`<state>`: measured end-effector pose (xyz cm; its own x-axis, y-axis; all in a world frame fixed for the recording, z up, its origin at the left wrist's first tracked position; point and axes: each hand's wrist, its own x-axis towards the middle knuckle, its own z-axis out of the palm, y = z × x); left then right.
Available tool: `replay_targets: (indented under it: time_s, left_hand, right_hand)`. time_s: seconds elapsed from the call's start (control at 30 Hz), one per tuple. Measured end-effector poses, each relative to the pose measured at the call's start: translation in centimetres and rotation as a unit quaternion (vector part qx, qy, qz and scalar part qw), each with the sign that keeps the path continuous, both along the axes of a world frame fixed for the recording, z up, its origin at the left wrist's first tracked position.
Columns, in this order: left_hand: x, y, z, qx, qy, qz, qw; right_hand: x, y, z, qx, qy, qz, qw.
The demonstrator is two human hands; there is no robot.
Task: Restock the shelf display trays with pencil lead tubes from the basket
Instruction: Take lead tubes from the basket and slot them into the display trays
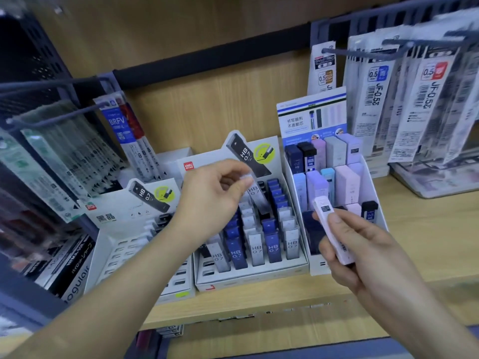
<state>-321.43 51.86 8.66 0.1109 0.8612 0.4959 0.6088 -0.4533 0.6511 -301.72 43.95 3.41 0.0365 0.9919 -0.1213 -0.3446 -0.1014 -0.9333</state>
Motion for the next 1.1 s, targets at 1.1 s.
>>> replay_targets:
  time_s: [1.1]
  left_hand:
    - [2.9,-4.4,1.4,-0.227,-0.048,-0.19,0.954]
  right_hand:
    - [-0.1,-0.3,-0.3,0.014,0.104,0.135,0.985]
